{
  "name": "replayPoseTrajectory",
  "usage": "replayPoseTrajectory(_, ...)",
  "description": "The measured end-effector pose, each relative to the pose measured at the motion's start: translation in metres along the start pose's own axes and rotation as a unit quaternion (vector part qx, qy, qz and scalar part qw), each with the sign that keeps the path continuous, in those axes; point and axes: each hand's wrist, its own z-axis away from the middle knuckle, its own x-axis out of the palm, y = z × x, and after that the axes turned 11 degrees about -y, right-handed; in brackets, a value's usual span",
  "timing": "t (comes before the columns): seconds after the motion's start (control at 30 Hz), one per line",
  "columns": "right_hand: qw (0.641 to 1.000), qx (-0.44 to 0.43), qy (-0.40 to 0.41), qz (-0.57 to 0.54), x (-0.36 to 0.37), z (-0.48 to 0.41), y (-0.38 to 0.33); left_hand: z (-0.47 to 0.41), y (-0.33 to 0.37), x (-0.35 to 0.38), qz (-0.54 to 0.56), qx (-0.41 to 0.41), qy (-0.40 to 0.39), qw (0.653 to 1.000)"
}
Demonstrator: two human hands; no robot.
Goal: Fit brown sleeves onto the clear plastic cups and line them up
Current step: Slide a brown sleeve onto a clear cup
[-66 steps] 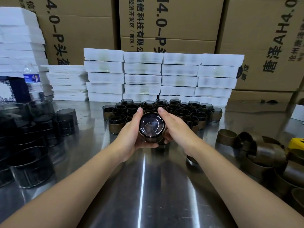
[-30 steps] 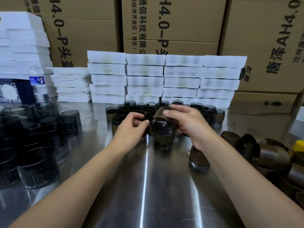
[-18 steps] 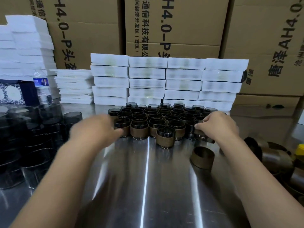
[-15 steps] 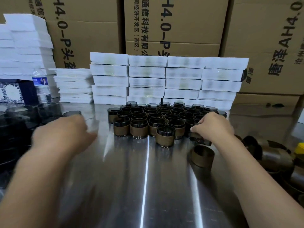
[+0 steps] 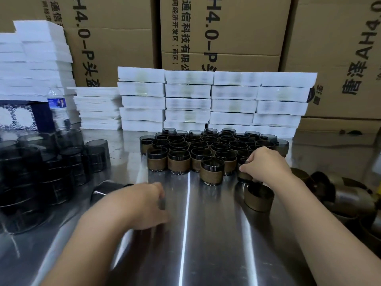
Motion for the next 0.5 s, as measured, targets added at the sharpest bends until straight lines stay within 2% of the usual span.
replayPoseTrajectory(0.1, 1.0, -0.003, -0.003, 0.0, 0.001, -0.001, 0.0, -0.013, 0.001, 0.004, -0.023, 0.034, 0.051, 0.998)
replayPoseTrajectory(0.2, 1.0, -0.011, -0.001, 0.011, 0.003, -0.003, 0.0, -0.018, -0.007, -0.002, 0.014, 0.112, 0.097, 0.989)
replayPoseTrajectory(0.27, 1.0, -0.014, -0.002, 0.018, 0.004, -0.003, -0.001, -0.017, -0.012, -0.007, 0.014, 0.147, 0.16, 0.976)
replayPoseTrajectory(0.33, 1.0, -0.016, -0.002, 0.023, 0.005, -0.003, -0.001, -0.022, -0.019, -0.009, -0.038, 0.097, 0.243, 0.964)
replayPoseTrajectory(0.37, 1.0, -0.015, -0.002, 0.024, 0.006, -0.003, -0.001, -0.024, -0.022, -0.009, -0.043, 0.043, 0.249, 0.967)
replayPoseTrajectory(0.43, 1.0, -0.014, -0.004, 0.028, 0.006, -0.003, -0.002, -0.027, -0.026, -0.007, 0.003, -0.022, 0.195, 0.981)
replayPoseTrajectory(0.5, 1.0, -0.015, -0.005, 0.027, 0.008, -0.004, -0.002, -0.031, -0.028, -0.005, 0.021, -0.022, 0.145, 0.989)
